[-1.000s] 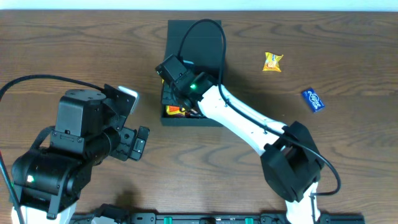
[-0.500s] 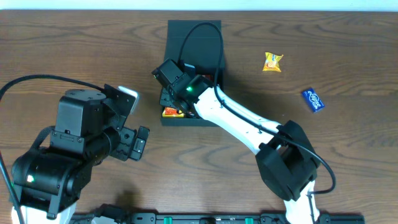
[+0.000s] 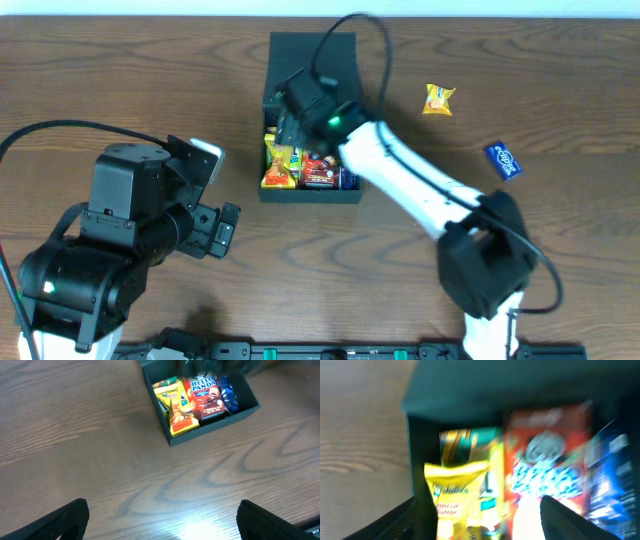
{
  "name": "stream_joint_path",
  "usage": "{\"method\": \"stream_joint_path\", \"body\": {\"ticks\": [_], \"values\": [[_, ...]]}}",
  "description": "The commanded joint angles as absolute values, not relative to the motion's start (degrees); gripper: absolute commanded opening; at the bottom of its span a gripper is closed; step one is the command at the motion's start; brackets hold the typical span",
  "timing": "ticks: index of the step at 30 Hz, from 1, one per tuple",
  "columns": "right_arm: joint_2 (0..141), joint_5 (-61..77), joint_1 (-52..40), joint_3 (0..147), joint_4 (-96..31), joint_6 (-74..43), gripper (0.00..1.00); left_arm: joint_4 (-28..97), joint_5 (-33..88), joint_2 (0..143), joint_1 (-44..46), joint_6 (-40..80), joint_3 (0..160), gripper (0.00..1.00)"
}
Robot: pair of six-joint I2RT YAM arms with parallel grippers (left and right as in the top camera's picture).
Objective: Pack container
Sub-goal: 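Carry the peanut butter packet into the black box and release it, then move the right gripper to the Julie's Le-Mond packet and grasp it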
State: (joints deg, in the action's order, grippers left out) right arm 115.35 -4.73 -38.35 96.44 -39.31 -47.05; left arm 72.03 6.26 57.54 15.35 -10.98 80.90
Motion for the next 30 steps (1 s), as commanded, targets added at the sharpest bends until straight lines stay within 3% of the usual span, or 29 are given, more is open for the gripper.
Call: {"method": "stream_joint_path", "body": {"ticks": [1,7,16,30], "values": [[110.8,-6.3,-35.2,97.6,-39.2,-39.4,0.81,72.2,6.9,57.5,14.9,-11.8,80.8,0.95],[110.3,-6.3,-29.3,97.6,-40.2,-33.7,0.89,72.2,6.9,57.5,14.9,-11.8,80.8,0.95],[110.4,-14.5,-19.1,97.5,-42.3,-30.8,0.92,72.2,6.9,57.5,14.9,-11.8,80.8,0.95],[119.6,-14.5,-8.1,97.5,-38.8,-22.1,0.97,72.2,6.9,57.5,14.9,-11.8,80.8,0.95]]}}
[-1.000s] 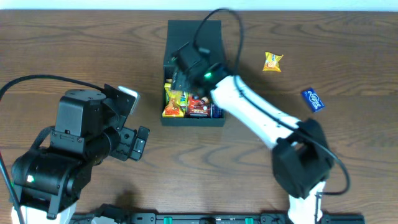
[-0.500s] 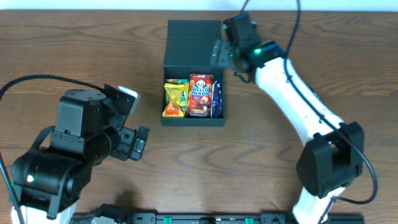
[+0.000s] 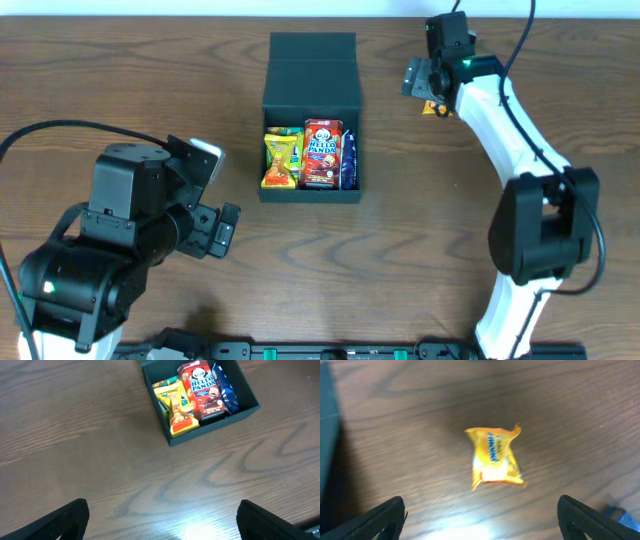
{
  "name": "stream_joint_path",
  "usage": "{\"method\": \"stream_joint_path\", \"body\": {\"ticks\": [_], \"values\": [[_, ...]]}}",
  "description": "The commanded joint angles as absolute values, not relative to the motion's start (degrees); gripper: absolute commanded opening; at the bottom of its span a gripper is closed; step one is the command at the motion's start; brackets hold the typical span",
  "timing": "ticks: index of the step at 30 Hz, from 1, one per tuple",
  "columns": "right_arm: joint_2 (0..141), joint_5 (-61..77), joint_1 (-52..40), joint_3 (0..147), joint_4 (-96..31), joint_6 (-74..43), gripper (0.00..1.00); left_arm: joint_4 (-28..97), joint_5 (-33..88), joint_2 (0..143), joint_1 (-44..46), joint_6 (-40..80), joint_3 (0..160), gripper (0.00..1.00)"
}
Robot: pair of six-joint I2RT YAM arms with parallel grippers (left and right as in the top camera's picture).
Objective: Pack container
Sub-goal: 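Move the right gripper to the Julie's Le-Mond packet and grasp it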
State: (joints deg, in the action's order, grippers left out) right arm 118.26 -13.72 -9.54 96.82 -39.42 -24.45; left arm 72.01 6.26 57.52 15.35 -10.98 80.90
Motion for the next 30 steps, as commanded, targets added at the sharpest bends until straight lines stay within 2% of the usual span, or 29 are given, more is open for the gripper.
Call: {"method": "stream_joint_path", "body": {"ticks": [1,19,30], "values": [[120.4,-14.1,-7.5,97.5,-38.1,-22.0,0.97,72.2,6.9,57.5,14.9,-11.8,80.8,0.95],[129.3,-10.7,-6.3,97.5,-31.6,-20.9,0.95,72.2,6.9,57.5,14.9,-11.8,80.8,0.95],[131.4,-10.5,-6.3,97.5,-29.0,-21.2,0.75,72.2,6.9,57.5,14.9,-11.8,80.8,0.95]]}}
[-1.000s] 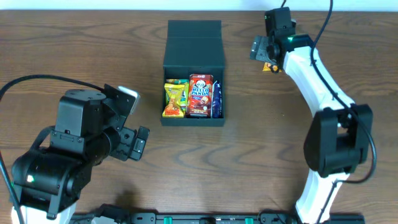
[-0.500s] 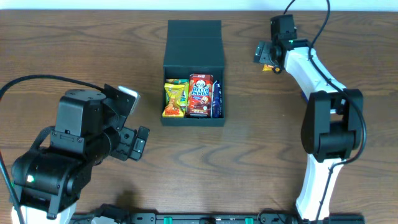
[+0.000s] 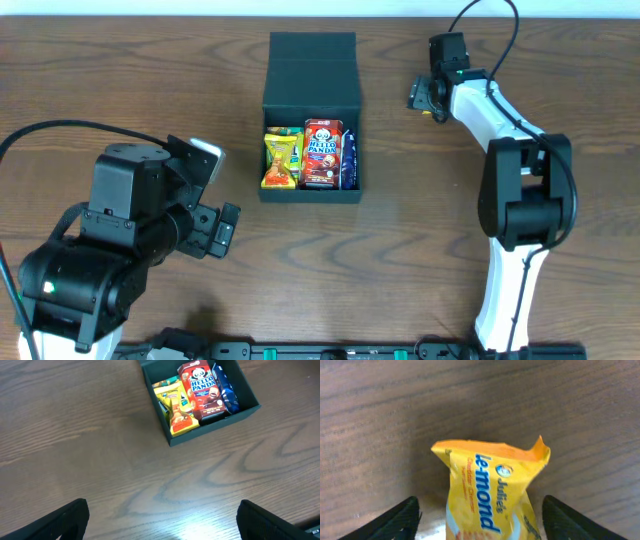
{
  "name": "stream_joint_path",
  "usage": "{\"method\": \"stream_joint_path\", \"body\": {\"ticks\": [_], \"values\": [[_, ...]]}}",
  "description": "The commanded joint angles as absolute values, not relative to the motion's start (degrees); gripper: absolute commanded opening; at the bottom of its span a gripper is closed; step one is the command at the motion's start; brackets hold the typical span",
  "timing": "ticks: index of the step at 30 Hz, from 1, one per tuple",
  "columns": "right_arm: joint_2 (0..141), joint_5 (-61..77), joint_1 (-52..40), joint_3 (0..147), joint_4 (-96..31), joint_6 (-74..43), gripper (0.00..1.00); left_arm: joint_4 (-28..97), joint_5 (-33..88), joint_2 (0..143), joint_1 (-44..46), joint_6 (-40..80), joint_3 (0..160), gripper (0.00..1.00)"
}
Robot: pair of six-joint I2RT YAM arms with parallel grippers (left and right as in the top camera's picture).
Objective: Pack container
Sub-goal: 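Move the right gripper to the Julie's Le-Mond packet and grasp it, then lower the Le-Mond packet into the black box and release it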
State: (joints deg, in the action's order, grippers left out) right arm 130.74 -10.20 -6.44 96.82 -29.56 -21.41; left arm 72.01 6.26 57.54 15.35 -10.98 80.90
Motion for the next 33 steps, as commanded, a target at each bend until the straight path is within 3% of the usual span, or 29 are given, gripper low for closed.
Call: {"method": "stream_joint_path", "body": {"ticks": [1,8,15,22,33], "values": [[131.5,-10.5,-6.3,97.5,-28.8,-21.2,0.73,72.2,6.9,57.5,14.9,-11.8,80.8,0.95],[131.5,-10.5,-6.3,97.5,-27.8,-21.1,0.52,72.2,6.9,57.5,14.9,-11.8,80.8,0.95],[131.5,-10.2,-6.3,97.5,-28.1,-21.1,0.41,72.2,6.9,57.5,14.9,-11.8,80.8,0.95],[131.5,-8.0,-6.3,99.3,-32.4,-21.1,0.23,72.2,6.9,57.5,14.9,-11.8,80.8,0.95],[131.5,-3.4,-8.8,118.2,-47.2,-20.5,0.19,72.2,6.9,57.5,14.9,-11.8,80.8,0.95]]}}
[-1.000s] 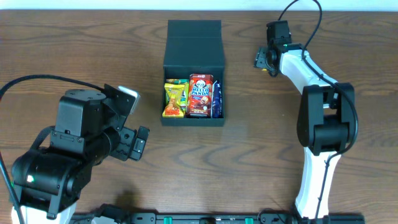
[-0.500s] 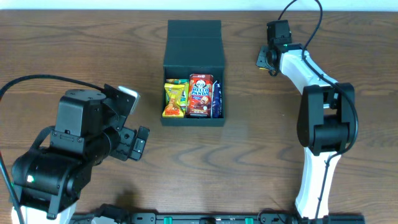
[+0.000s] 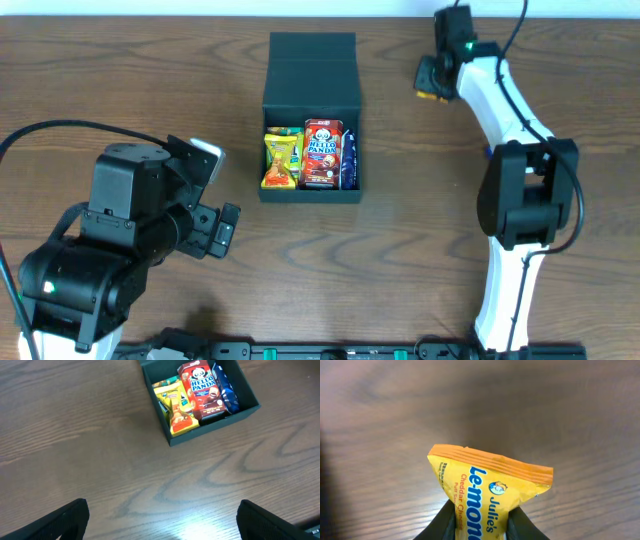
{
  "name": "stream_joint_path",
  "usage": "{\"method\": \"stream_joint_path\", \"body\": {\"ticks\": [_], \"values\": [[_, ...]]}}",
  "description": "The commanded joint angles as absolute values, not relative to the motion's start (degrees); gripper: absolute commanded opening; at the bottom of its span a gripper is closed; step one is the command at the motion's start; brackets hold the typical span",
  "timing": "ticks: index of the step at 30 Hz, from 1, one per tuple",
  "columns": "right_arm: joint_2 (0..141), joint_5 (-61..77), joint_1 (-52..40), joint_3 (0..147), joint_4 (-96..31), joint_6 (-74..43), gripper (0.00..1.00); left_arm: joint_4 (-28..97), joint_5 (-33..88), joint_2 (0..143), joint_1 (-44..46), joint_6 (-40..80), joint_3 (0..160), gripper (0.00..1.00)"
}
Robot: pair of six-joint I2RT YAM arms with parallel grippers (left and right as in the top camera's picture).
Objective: Pack container
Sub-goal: 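Lower the Le-Mond packet into the black box and release it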
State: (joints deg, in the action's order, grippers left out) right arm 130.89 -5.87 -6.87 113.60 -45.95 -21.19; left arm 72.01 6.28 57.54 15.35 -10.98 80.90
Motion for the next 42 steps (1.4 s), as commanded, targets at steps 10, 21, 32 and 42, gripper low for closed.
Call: {"method": "stream_joint_path", "body": {"ticks": [10,21,32,42], "values": [[131.5,5.2,-18.3,128.1,-52.3,-11.2,0.17,72.2,6.9,57.5,14.9,-11.8,80.8,0.95],[131.5,10.8,-26.7,128.1,-55.1,4.3,0.2,72.2,6.9,57.5,14.9,-11.8,80.8,0.95],[131.5,11.0,-32.4,127.9,-55.5,20.3,0.17,72.2,6.9,57.5,14.9,-11.8,80.8,0.95],[132.7,11.0,-34.6,126.5,-55.5,29.9,0.1,72.2,6.9,57.5,14.9,-11.8,80.8,0.95]]}}
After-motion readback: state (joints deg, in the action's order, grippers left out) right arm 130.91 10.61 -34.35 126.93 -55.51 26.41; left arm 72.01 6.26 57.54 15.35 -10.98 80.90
